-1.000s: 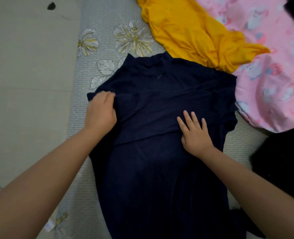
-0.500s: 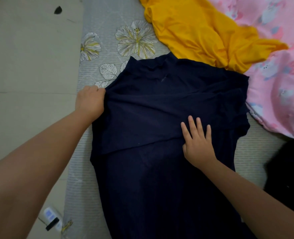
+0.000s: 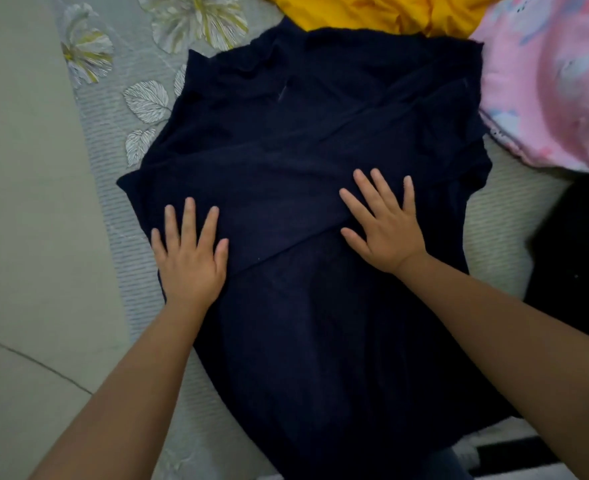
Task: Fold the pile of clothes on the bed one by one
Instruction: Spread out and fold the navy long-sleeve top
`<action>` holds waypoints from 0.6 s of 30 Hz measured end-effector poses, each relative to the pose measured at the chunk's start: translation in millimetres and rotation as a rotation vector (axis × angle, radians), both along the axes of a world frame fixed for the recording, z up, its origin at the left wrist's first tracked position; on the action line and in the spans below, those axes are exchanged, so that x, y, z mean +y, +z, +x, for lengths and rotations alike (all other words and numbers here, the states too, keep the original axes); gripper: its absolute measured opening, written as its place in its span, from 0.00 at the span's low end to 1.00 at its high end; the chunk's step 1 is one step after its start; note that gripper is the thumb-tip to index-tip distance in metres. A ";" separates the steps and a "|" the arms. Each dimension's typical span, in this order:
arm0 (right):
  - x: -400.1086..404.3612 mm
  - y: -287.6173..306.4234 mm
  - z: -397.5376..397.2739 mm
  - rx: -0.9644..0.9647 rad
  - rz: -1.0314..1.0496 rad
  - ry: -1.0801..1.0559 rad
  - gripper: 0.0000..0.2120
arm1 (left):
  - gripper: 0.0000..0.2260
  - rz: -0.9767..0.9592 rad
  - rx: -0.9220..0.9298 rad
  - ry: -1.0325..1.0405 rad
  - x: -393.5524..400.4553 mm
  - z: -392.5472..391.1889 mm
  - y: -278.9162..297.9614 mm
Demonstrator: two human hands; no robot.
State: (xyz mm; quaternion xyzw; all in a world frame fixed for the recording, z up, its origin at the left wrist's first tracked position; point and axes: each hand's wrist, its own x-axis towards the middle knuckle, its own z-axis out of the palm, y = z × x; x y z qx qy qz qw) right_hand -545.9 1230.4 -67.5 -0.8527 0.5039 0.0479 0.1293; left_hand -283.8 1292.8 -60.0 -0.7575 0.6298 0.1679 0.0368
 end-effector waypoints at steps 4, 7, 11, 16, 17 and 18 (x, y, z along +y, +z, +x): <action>-1.1 -0.9 2.0 0.028 -0.005 -0.015 0.27 | 0.25 -0.019 -0.015 -0.028 0.8 8.6 -9.8; -3.0 1.4 3.4 0.027 0.015 -0.015 0.28 | 0.25 -0.020 -0.016 -0.022 -0.1 7.8 -9.1; -2.2 -0.5 3.4 0.030 0.040 -0.030 0.29 | 0.26 -0.014 -0.001 -0.013 1.3 9.9 -11.6; -0.6 -5.0 2.5 0.013 0.040 -0.031 0.30 | 0.27 -0.039 -0.032 -0.024 3.1 12.0 -16.2; 0.0 -5.8 2.0 0.012 0.029 -0.028 0.30 | 0.27 -0.044 -0.035 -0.026 3.6 11.7 -17.0; 1.2 -7.0 1.1 0.010 0.012 -0.026 0.30 | 0.27 -0.045 -0.038 -0.029 4.4 11.4 -17.9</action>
